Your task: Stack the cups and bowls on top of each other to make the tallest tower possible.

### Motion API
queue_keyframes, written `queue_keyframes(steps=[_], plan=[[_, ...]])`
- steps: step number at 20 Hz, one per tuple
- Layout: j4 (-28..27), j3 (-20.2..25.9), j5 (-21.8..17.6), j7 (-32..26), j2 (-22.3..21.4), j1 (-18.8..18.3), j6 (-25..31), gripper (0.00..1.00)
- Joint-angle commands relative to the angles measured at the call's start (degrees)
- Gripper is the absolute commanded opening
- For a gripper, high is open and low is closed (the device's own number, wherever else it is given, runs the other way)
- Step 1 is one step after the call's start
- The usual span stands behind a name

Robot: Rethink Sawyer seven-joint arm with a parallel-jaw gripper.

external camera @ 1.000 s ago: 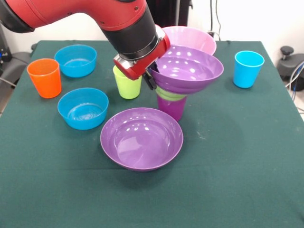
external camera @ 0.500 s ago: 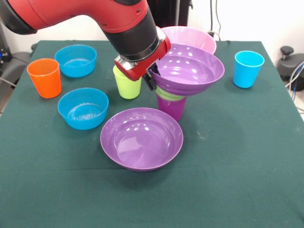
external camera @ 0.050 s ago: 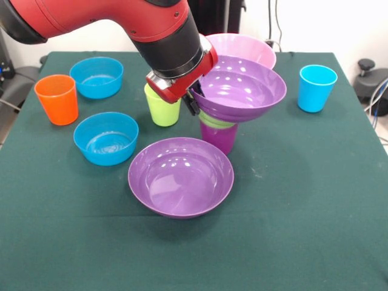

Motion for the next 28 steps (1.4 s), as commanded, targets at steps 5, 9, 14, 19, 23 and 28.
queue_keyframes(steps=[5, 9, 14, 19, 23, 28], plan=[[0.99, -3.45, -3.32, -16.11, -0.84, 1.2, 2.88, 0.0], [1.14, -3.34, -3.28, -16.34, -1.09, 1.01, 2.93, 0.0], [1.19, -3.34, -3.33, -16.74, -1.3, 0.93, 3.36, 0.0], [0.67, -3.99, -3.92, -16.69, -1.11, 1.74, 4.11, 0.0], [0.93, -3.41, -2.73, -17.36, -1.95, 1.3, 6.05, 0.0], [1.23, -2.83, -1.93, -17.6, -2.15, 0.81, 6.18, 0.0]])
